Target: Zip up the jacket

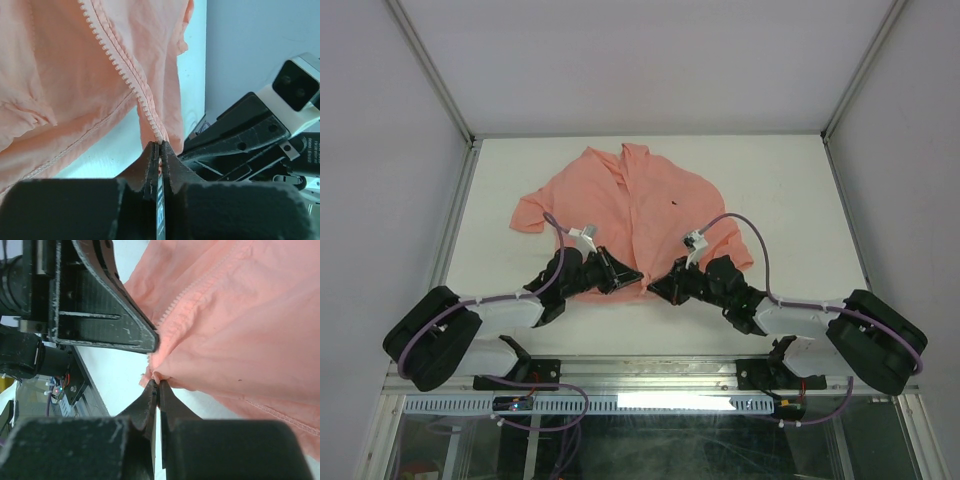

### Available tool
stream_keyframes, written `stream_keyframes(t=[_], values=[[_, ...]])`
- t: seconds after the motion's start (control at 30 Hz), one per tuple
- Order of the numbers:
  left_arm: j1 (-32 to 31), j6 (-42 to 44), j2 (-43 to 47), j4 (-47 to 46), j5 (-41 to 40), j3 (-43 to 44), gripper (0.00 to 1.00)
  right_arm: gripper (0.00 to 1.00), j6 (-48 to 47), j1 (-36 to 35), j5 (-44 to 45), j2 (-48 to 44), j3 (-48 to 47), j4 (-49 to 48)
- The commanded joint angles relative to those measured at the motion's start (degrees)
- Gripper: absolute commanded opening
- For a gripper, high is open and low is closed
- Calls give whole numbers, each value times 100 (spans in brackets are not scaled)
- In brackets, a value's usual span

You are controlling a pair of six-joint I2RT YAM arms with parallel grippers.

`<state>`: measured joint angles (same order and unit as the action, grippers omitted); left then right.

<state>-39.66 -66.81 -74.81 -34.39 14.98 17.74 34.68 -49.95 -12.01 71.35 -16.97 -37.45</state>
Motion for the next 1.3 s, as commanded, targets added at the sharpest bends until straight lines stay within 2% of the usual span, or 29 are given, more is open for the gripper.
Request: stream_keyframes(t=[0.0, 0.1, 0.3, 0.43, 0.47, 0.5, 0.53, 0.63, 0.73, 0.83, 0.97, 1.2, 1.27], values=[[23, 281, 437, -464, -194, -51, 0, 2, 88, 42, 269, -148, 94, -204], [20, 642, 755, -234, -323, -33, 0, 2, 88, 56, 269, -307, 71, 198], [-23, 1888, 1491, 582, -719, 306, 0, 2, 88, 56, 269, -885, -216, 1450], [-34, 2394, 1666, 940, -699, 564, 0, 2, 88, 56, 269, -1301, -575, 1996], [-35, 2441, 1645, 986, -679, 618, 0, 26, 92, 56, 407, -1379, -656, 2076], [-41, 2464, 1618, 997, -661, 656, 0, 49, -955, 56, 412, -1434, -747, 2158], [-46, 2476, 1600, 1011, -650, 687, 0, 55, -1163, 56, 326, -1472, -842, 2226], [-50, 2491, 1594, 1021, -636, 750, 0, 63, -1328, 56, 362, -1537, -1039, 2466], [-50, 2517, 1681, 1036, -575, 804, 0, 64, -1480, 65, 545, -1585, -1129, 2634], [-46, 2555, 1682, 1075, -353, 881, 0, 63, -1565, 101, 419, -1491, -1174, 2388], [-43, 2602, 1716, 1187, -396, 881, 0, 57, -1595, 179, 74, -1181, -1405, 2125], [-54, 2416, 1601, 960, -307, 872, 0, 57, -1006, 179, 122, -472, -1540, 1443], [-57, 2295, 1536, 848, -310, 866, 0, 55, -897, 171, -124, -276, -1441, 1048]])
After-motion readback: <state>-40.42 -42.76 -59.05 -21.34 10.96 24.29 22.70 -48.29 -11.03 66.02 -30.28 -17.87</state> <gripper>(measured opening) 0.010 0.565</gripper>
